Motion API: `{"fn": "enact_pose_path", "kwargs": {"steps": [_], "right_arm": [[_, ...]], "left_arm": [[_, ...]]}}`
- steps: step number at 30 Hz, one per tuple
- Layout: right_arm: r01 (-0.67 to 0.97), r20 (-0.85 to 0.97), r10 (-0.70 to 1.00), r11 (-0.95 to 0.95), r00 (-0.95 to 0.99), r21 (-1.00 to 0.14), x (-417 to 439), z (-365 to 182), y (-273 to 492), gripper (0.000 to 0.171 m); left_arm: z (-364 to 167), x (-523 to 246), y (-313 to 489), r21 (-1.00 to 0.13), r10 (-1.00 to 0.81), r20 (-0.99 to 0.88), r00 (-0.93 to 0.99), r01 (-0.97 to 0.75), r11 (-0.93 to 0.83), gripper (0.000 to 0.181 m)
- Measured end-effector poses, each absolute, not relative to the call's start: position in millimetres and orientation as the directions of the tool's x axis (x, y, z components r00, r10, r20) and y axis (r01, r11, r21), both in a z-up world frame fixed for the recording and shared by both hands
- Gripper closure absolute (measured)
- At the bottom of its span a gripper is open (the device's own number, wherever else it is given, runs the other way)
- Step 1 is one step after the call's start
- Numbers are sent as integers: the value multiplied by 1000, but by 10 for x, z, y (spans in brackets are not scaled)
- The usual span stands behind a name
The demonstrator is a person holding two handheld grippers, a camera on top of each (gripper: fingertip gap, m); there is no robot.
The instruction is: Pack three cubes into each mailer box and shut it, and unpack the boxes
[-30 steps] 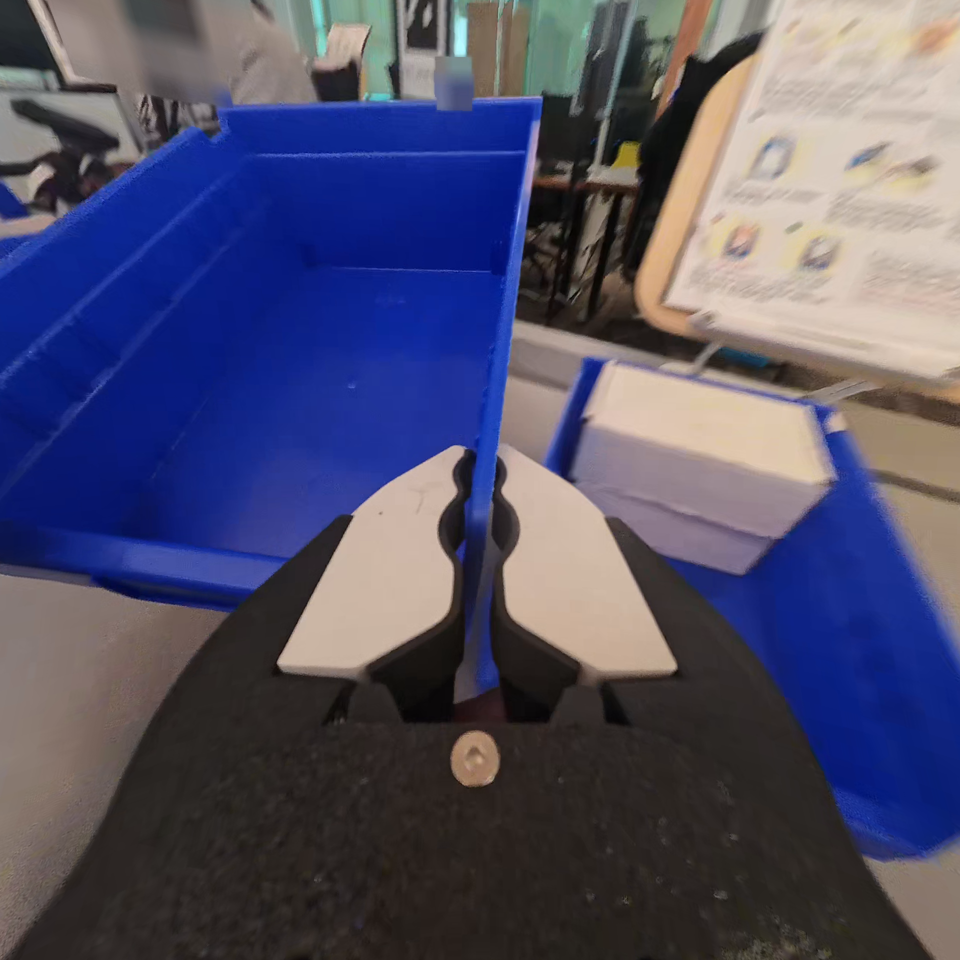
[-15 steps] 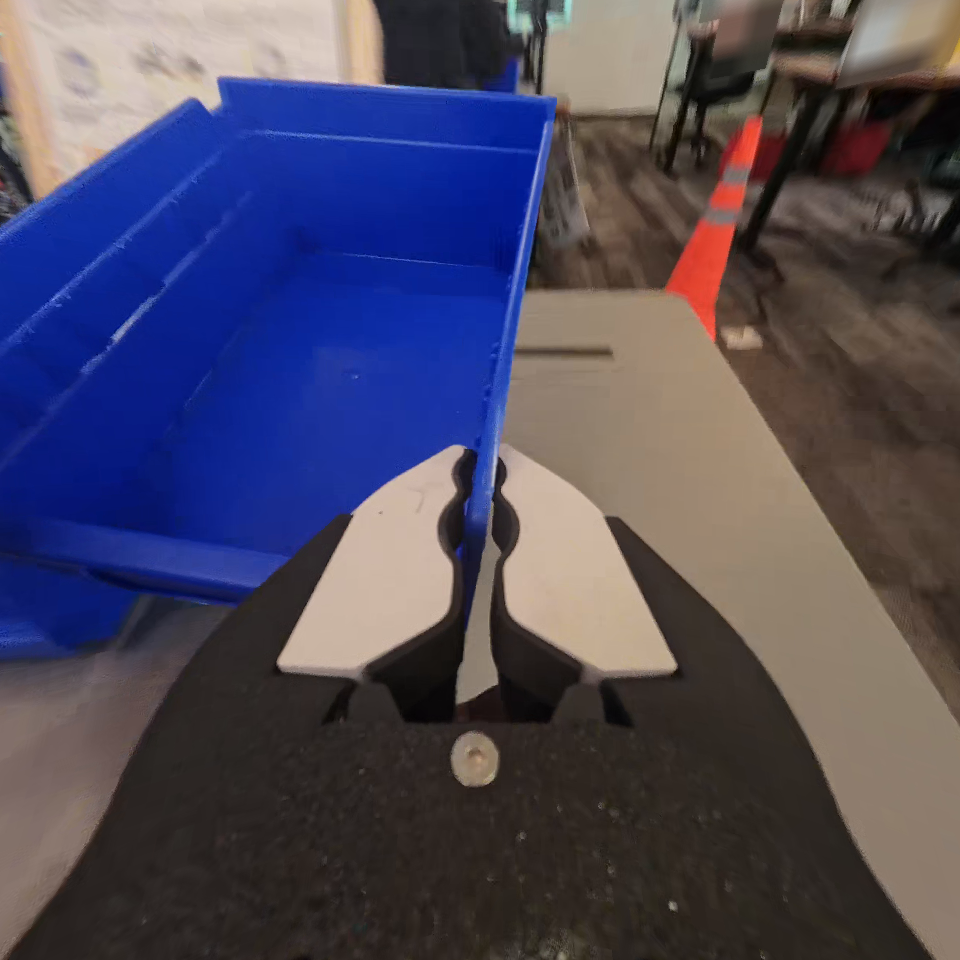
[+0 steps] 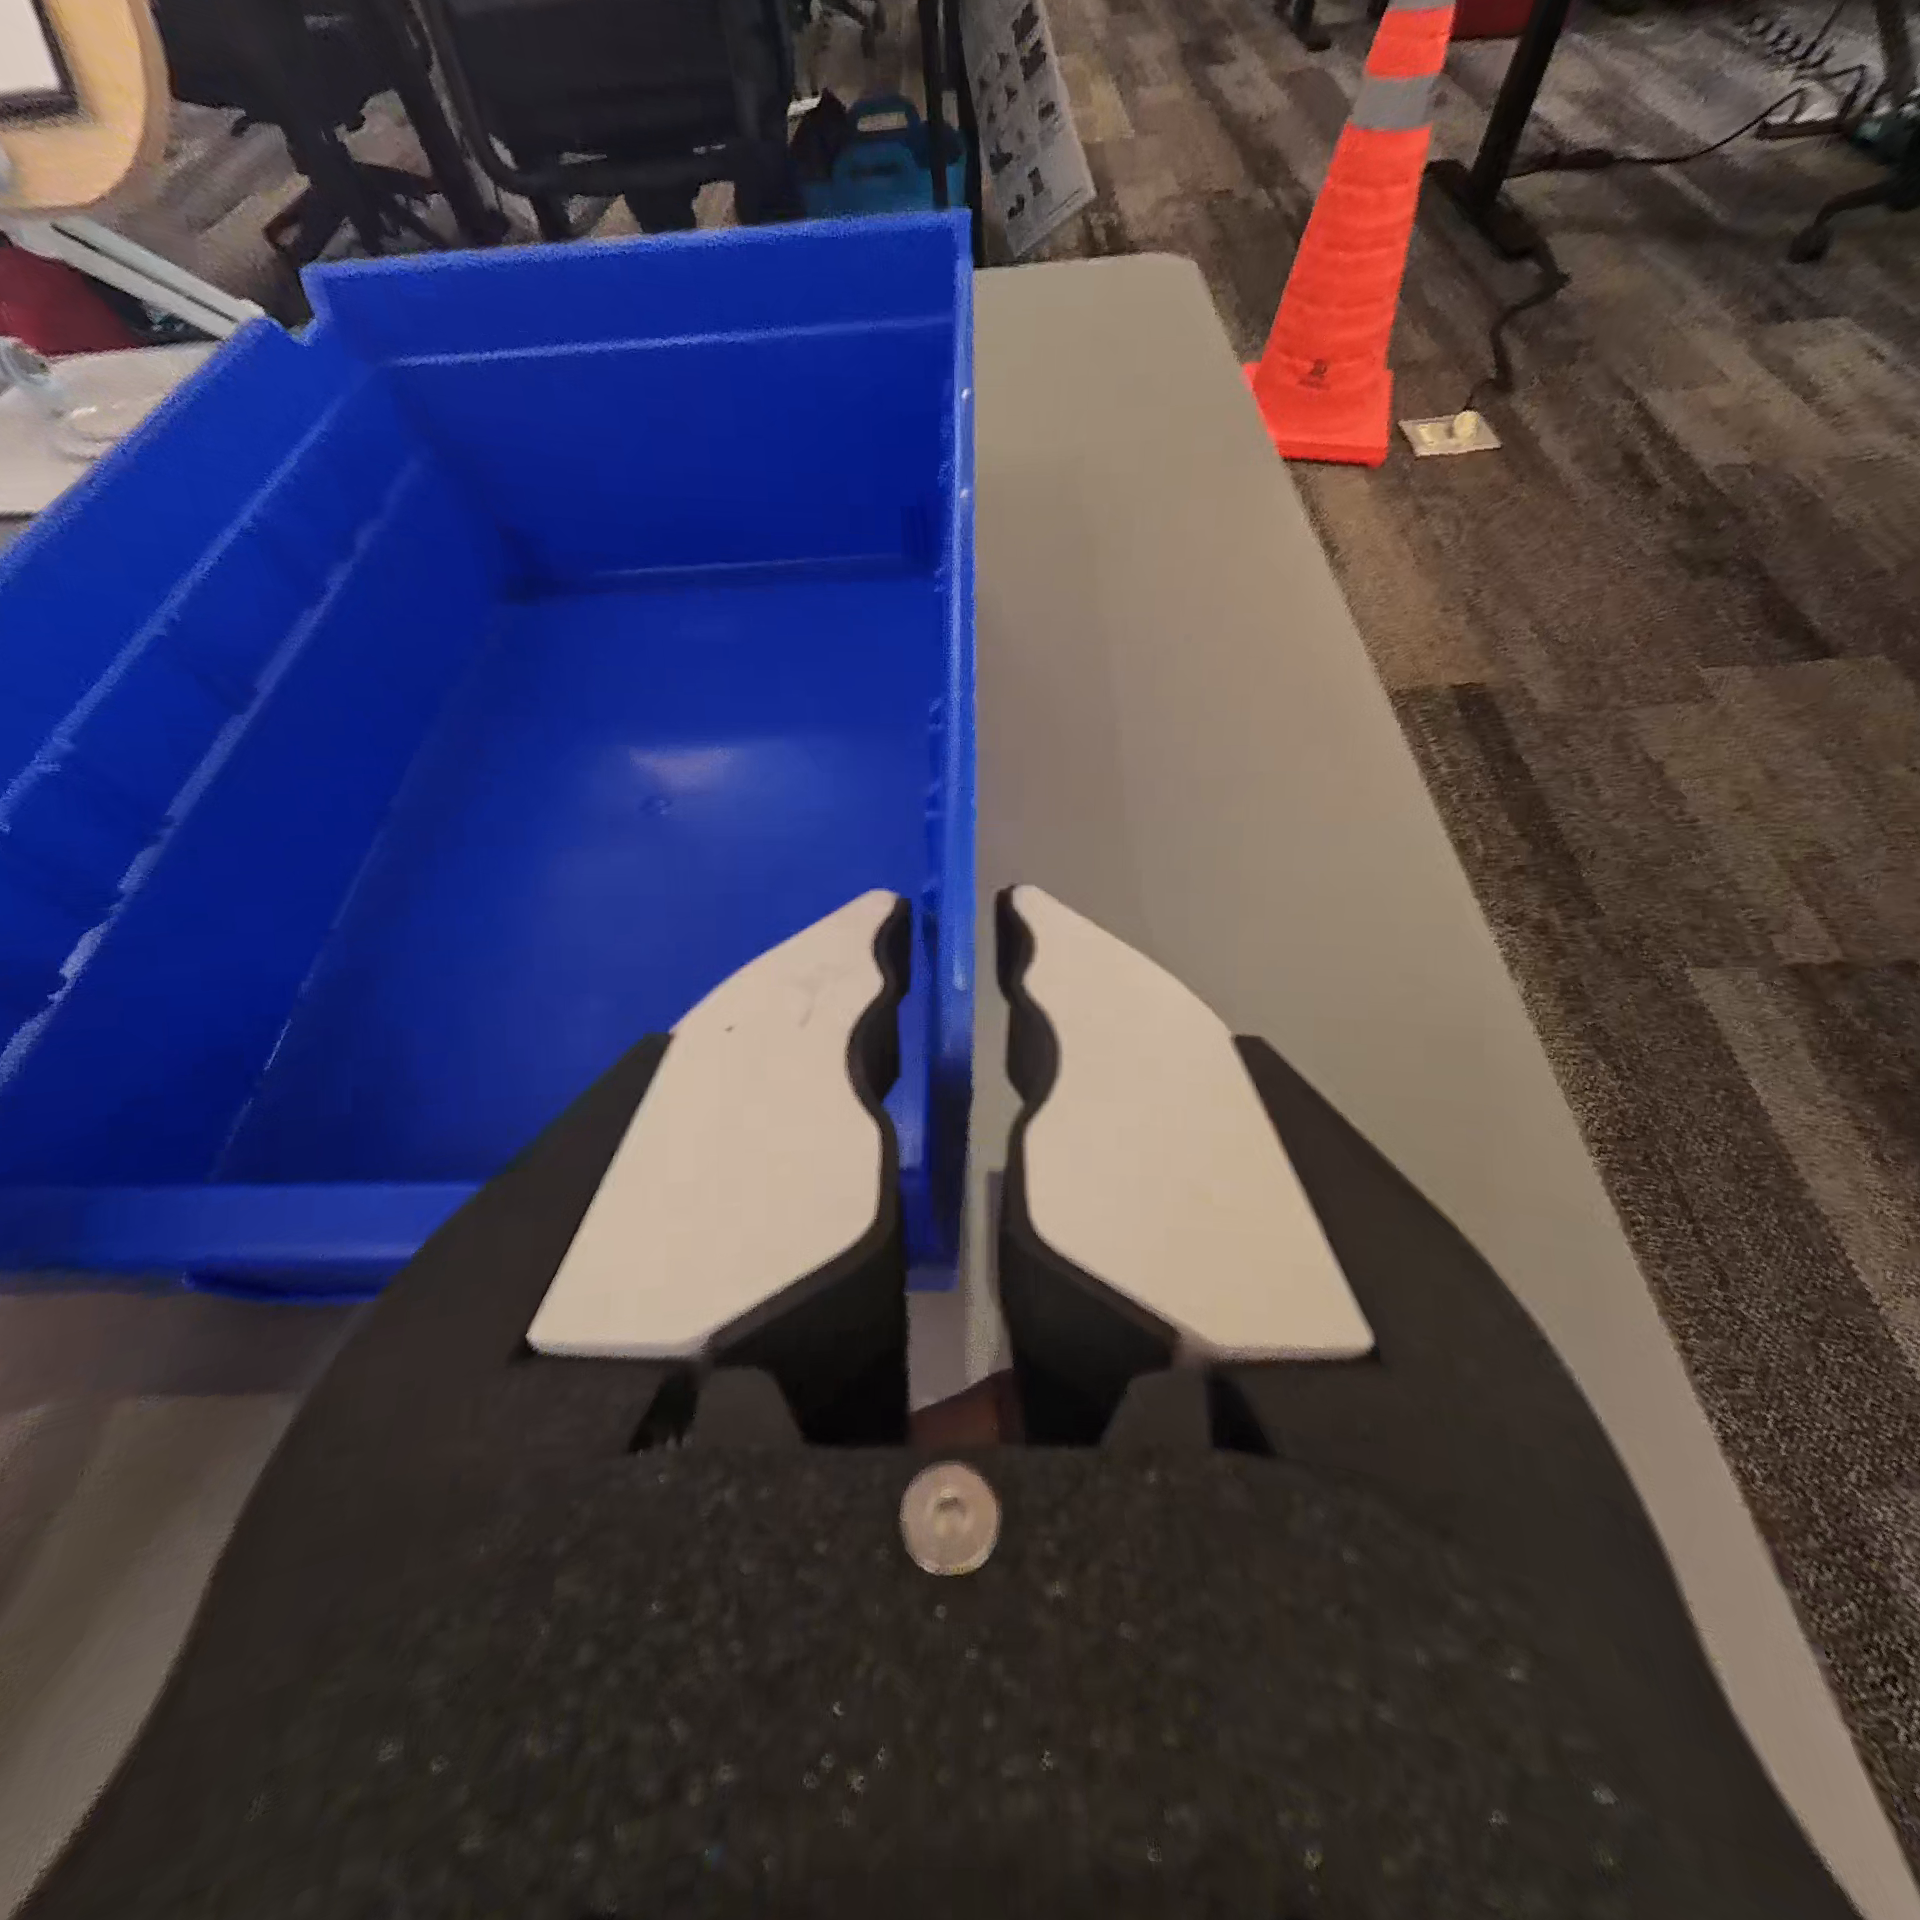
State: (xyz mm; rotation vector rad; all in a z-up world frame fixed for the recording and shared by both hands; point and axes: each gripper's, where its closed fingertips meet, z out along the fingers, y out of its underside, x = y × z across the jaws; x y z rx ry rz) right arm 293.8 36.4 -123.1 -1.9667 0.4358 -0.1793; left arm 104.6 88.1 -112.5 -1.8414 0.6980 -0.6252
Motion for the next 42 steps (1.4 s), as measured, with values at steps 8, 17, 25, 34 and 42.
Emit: {"fn": "enact_pose_path", "kwargs": {"steps": [8,17,25,34,42], "right_arm": [[-155,-73,-339,-221,938,-963,2601,-275,261,148],[-230,-308,250,-296,918,-927,29,-108,1224,134],[-120,-167,44,-519,985,-846,-696,-1307,1626,112],[-144,-94,-122,-502,988,-853,-766,-1506,1714,166],[-73,-27,-116,-415,993,-907,-1360,-1226,1903,167]], "left_arm": [[-276,-345,1004,-969,-735,145,663,-54,-240,147],[-537,-2456,1941,-929,-507,76,858,-124,-350,130],[-1195,-2607,2136,-884,-537,-16,843,-263,-386,122],[-1340,-2532,2366,-875,-486,-18,874,-249,-415,177],[-1105,-3171,2548,-888,-415,-96,905,-266,-375,178]]}}
